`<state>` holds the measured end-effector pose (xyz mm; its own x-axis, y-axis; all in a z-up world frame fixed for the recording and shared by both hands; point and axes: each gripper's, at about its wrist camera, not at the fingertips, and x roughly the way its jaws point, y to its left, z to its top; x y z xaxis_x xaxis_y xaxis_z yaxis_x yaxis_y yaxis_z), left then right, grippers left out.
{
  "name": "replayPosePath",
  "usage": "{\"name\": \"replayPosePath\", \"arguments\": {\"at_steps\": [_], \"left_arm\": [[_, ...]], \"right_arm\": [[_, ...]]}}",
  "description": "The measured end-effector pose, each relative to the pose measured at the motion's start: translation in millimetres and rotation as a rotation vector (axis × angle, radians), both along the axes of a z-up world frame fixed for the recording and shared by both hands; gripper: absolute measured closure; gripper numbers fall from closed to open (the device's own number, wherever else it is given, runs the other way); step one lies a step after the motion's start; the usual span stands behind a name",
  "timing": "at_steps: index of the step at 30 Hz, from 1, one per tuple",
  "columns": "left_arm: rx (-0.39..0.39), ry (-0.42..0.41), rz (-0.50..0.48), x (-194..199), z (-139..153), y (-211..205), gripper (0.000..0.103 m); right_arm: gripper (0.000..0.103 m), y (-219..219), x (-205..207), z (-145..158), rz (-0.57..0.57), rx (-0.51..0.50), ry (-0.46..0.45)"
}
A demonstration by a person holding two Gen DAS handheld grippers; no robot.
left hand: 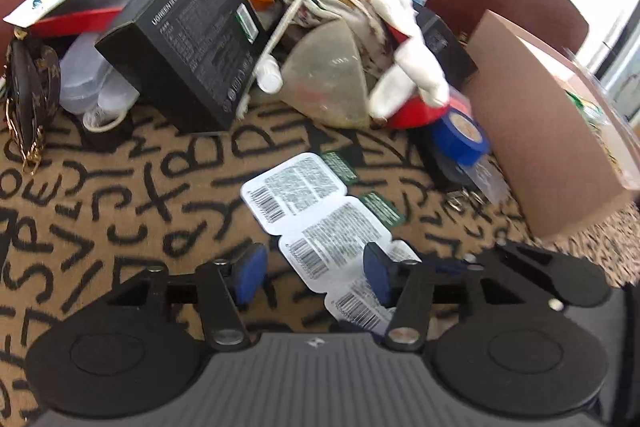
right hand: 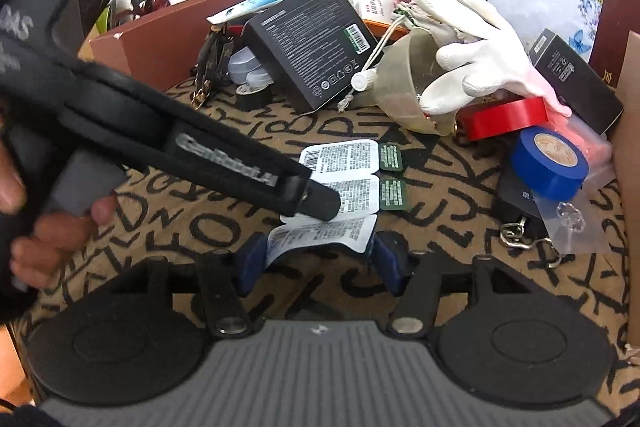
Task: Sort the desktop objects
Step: 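Grasp the blister-pack cards with the left gripper and lift them, then carry the cards into the cardboard box and open the left gripper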
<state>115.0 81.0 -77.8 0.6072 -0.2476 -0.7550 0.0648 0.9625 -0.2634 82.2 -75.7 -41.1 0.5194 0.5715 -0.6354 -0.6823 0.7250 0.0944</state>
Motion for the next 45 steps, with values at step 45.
{"name": "replayPosePath", "arguments": {"at_steps": [45], "left_arm": [[-0.122,-0.351,-0.448,47,123,-223,0.054]], "right_arm": [[0.063,-182,26,123,-0.393,0.019,-0.396]]}}
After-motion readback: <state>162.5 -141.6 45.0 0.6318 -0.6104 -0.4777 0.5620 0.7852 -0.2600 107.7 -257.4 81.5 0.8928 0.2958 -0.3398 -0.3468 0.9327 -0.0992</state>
